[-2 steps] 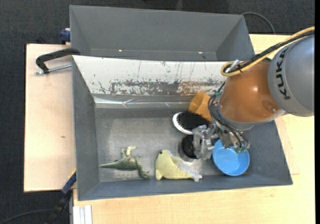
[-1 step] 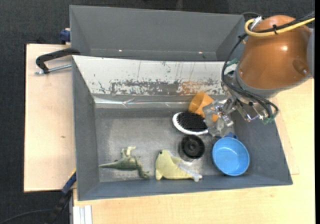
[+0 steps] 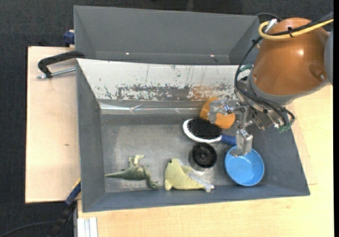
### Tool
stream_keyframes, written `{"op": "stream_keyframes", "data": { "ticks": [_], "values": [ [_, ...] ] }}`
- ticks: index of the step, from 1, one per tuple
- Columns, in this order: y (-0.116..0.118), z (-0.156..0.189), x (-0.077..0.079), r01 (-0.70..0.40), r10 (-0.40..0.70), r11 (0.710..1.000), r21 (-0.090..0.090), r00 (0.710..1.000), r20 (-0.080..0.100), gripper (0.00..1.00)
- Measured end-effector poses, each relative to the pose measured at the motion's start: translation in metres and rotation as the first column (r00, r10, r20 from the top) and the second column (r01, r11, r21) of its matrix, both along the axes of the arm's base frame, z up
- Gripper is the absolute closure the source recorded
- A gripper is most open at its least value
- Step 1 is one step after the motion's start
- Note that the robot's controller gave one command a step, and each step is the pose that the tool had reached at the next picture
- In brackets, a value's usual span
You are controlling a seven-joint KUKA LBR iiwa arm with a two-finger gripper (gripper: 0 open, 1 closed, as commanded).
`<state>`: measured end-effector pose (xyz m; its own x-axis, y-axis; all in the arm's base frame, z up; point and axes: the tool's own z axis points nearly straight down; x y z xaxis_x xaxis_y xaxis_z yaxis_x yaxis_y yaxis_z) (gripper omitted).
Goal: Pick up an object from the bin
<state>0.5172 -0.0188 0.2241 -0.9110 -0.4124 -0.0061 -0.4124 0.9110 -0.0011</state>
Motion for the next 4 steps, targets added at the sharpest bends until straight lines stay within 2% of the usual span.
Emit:
{"op": "stream_keyframes", "data": {
  "ticks": [1, 2, 3, 4],
  "values": [
    [-0.045, -0.114, -0.012, -0.227, 0.227, 0.974, 0.0, 0.974, -0.011, 0.0],
    [-0.091, -0.155, 0.007, -0.389, 0.389, 0.921, -0.002, 0.921, -0.003, 0.0],
    [-0.09, -0.153, 0.008, -0.39, 0.39, 0.921, -0.001, 0.921, 0.0, 1.0],
    [-0.07, -0.029, -0.003, -0.421, 0.421, 0.907, -0.007, 0.907, 0.006, 1.0]
  ]
}}
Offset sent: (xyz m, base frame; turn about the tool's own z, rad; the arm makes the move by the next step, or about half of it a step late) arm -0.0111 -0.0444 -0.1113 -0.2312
